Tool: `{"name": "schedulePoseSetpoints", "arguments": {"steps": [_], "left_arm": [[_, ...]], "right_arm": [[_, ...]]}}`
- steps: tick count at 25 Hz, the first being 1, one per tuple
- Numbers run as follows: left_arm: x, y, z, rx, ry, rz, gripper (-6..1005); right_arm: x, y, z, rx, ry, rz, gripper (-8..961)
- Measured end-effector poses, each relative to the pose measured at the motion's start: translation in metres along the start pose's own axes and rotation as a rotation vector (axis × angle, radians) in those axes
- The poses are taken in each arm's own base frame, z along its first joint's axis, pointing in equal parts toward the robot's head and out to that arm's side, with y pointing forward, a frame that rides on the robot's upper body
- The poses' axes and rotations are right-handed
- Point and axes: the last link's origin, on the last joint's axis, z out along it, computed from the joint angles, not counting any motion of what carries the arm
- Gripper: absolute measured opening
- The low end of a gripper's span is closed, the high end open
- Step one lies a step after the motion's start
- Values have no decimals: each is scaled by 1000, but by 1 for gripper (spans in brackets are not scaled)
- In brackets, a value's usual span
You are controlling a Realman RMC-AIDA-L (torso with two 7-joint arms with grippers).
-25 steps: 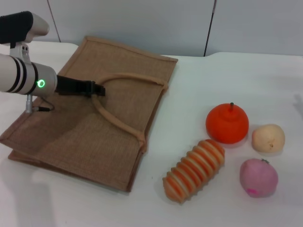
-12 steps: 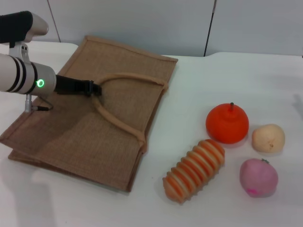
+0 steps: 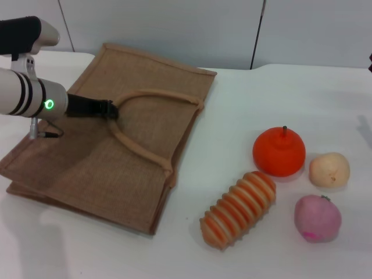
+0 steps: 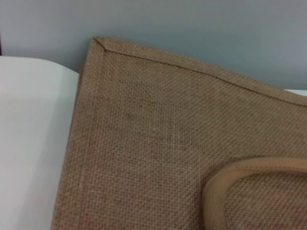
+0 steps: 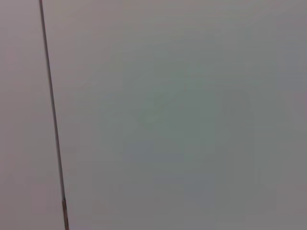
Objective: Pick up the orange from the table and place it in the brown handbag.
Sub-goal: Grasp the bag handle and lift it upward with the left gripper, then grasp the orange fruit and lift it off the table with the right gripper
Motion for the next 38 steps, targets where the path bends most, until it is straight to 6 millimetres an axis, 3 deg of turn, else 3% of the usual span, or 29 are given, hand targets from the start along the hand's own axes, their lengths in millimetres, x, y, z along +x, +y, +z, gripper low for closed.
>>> {"name": "schedulePoseSetpoints", "arguments": {"steps": [11, 21, 31, 38], "left_arm": [[7, 6, 2, -38, 82, 8, 129], [3, -2, -13, -166, 288, -70, 129], [-7, -13, -42, -302, 523, -115, 121], [-8, -17, -53, -333, 591, -123, 120]], "right_arm": [[2, -1, -2, 4, 4, 7, 846], [3, 8, -1, -69, 22, -31, 841], [7, 45, 0, -424, 119, -197, 835], [6, 47, -5, -603, 226, -234, 831]]}}
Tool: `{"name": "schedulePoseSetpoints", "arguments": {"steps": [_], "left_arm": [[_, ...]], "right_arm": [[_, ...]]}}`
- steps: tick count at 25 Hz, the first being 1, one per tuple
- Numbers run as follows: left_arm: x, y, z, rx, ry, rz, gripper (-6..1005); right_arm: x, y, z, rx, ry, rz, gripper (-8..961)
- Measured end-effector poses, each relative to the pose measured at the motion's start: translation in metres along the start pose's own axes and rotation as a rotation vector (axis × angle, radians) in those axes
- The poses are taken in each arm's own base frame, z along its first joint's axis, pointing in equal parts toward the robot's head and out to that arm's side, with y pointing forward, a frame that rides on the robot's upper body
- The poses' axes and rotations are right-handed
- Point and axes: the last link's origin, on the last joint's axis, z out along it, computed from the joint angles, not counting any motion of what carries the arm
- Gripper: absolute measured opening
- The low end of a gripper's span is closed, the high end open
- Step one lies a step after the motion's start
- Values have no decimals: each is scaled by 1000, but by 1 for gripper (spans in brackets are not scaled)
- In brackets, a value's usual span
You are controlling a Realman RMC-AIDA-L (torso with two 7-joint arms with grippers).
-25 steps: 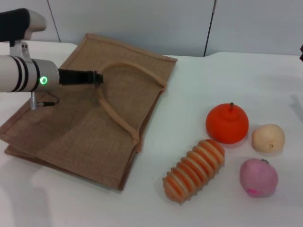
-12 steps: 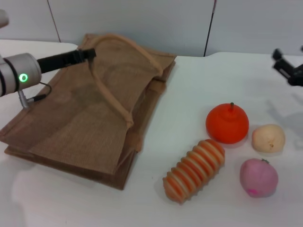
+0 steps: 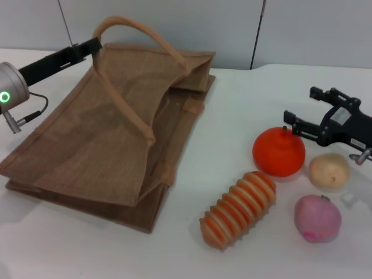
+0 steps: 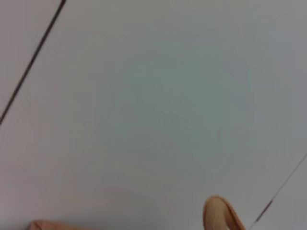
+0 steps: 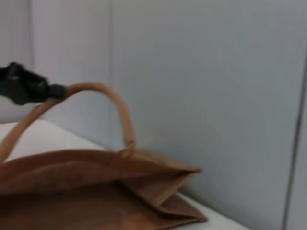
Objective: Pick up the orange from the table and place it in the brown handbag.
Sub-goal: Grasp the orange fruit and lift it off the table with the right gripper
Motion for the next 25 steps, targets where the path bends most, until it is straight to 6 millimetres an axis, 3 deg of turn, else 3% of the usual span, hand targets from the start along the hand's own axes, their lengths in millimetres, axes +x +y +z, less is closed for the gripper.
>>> {"name": "schedulePoseSetpoints", "arguments": {"steps": [12, 25], "left_arm": [[4, 10, -11, -97, 92, -2, 119], [14, 26, -28, -256, 173, -20, 120]], "right_arm": [[-2, 13, 8, -191, 108, -31, 825], [4, 13, 16, -202, 194, -51, 818]]}}
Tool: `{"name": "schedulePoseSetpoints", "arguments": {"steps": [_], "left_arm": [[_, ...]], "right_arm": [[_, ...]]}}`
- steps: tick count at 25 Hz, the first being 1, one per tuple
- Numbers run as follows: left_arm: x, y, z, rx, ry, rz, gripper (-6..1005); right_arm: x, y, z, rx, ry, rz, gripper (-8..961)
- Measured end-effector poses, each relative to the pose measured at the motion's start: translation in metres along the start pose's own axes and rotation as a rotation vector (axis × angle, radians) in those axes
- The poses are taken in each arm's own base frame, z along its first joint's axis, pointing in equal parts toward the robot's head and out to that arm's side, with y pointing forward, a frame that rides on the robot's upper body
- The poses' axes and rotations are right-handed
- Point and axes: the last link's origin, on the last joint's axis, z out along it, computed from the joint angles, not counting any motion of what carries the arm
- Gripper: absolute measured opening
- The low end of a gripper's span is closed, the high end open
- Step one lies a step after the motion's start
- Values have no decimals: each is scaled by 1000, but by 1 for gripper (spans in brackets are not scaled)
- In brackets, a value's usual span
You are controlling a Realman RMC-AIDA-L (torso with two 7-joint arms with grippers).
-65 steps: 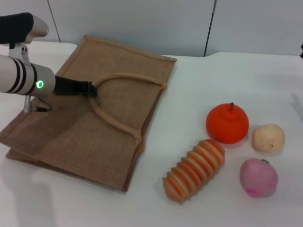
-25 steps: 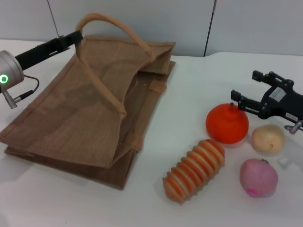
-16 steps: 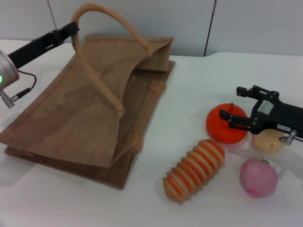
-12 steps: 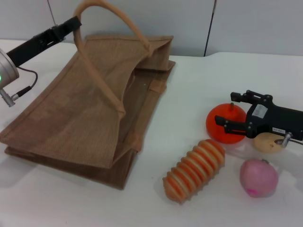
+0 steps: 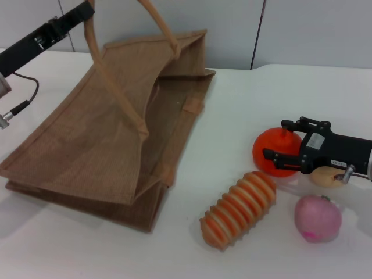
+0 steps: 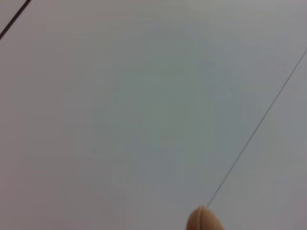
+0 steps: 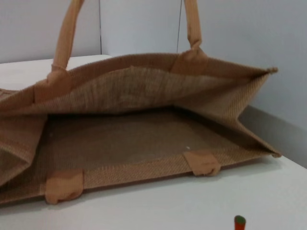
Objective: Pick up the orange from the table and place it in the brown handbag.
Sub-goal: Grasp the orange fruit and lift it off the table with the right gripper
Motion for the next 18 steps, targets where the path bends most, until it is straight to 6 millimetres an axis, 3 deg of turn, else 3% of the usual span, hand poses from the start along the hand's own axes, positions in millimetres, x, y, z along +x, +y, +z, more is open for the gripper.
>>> {"name": "schedulePoseSetpoints", "arguments": {"steps": [10, 15, 18], "left_arm": [[7, 9, -9, -66, 51, -13, 116], [8, 9, -13, -68, 70, -17, 113], [8, 10, -14, -77, 70, -18, 113]], "right_arm": [[1, 0, -1, -5, 13, -7, 812], [2, -1, -1, -2, 16, -7, 638], [3, -1, -1, 6, 19, -13, 401]]}}
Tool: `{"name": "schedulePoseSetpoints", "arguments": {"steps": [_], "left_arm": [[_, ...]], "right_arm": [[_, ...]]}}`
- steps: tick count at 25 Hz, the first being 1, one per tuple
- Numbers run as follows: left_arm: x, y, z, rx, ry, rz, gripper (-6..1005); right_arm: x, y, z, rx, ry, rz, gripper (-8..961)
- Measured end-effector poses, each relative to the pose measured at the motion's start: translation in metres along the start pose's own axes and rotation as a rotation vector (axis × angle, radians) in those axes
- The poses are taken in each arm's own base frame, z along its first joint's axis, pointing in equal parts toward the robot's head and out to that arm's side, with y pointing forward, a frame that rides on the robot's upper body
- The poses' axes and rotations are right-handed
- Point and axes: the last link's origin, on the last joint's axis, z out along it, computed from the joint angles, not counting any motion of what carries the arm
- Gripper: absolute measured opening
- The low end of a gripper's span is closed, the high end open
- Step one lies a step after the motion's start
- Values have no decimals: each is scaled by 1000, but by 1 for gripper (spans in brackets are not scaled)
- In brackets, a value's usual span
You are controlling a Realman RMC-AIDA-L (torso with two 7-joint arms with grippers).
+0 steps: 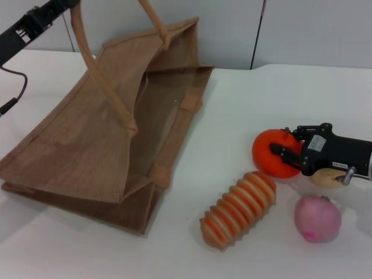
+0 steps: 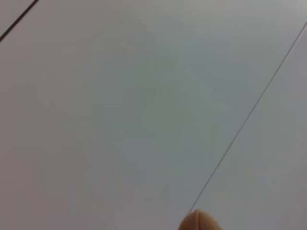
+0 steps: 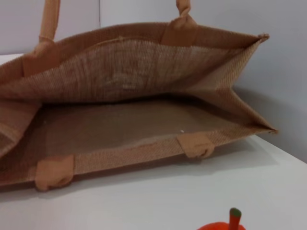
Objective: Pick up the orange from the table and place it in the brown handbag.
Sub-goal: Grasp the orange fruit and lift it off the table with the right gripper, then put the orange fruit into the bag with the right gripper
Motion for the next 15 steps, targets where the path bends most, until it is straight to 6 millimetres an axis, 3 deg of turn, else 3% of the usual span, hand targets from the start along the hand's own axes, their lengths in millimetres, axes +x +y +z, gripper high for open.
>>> {"name": "schedulePoseSetpoints", "arguments": {"steps": [8, 15], "left_arm": [[1, 3, 1, -22, 0, 0, 113], [1, 4, 1, -32, -1, 0, 113]], "right_arm": [[4, -7, 2, 52, 32, -2, 316], [-6, -6, 2, 52, -38, -6, 273]]}}
